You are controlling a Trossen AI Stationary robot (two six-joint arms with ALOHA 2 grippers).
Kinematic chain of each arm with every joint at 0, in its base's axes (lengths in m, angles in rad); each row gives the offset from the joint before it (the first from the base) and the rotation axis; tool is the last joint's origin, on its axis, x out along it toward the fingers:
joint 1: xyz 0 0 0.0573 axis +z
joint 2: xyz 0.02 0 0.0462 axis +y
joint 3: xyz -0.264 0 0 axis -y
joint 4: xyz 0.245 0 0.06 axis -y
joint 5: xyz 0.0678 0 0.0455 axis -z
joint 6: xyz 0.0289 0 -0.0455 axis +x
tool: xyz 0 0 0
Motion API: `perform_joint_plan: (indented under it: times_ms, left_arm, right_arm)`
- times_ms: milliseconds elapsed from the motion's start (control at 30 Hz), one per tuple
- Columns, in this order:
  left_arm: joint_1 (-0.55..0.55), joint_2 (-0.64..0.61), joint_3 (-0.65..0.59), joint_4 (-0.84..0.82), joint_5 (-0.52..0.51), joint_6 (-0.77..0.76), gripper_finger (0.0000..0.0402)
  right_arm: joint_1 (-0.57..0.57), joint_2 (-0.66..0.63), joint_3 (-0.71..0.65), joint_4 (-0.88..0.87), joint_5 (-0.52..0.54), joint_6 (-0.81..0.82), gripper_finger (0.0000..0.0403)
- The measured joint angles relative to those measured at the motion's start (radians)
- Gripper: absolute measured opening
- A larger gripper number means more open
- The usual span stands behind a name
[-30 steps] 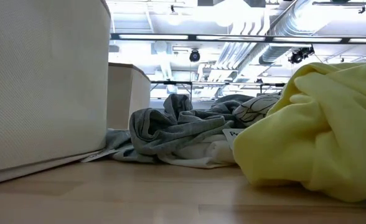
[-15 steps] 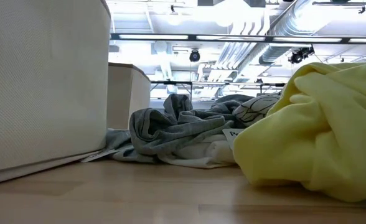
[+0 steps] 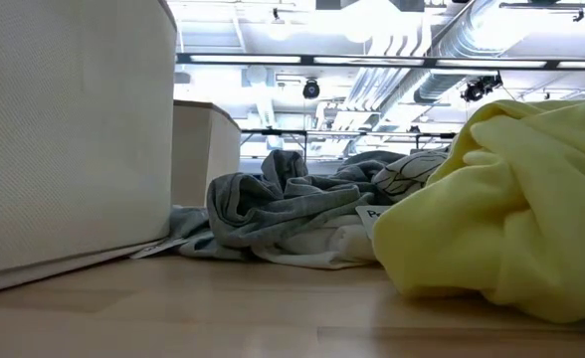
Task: Sort clothes
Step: Put the blue shorts into the bottom laundry organizer
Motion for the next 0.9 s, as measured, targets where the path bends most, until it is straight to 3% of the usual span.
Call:
perform_joint_plan:
  times_ms: [67,167,233,600,700,800,900]
  left_arm:
    - [0.009,-0.001,0.000,-0.019,0.076,-0.001,0.0243]
    - [0.024,0.000,0.007,-0.121,0.354,-0.047,0.0254]
    - [0.026,-0.001,0.020,-0.206,0.458,-0.115,0.0253]
    - [-0.016,-0.009,0.308,-0.393,0.361,-0.088,0.0223]
    - [-0.041,-0.011,0.381,-0.427,0.243,0.003,0.0213]
    - [-0.060,-0.008,0.374,-0.378,0.091,0.115,0.0203]
    - [-0.064,0.021,0.310,-0.267,0.123,0.145,0.0186]
  right_arm:
    - [0.000,0.000,0.000,-0.006,0.000,0.002,0.0194]
    - [0.000,0.000,0.000,-0.008,0.000,0.007,0.0194]
    - [0.000,0.000,0.000,-0.008,0.000,0.008,0.0194]
    - [-0.021,0.000,0.000,-0.007,0.001,0.035,0.0194]
    - [-0.030,0.000,0.000,-0.007,0.001,0.035,0.0194]
    - [-0.040,0.000,0.000,-0.007,0.001,0.037,0.0194]
    - [-0.044,0.000,0.000,-0.007,0.001,0.057,0.0194]
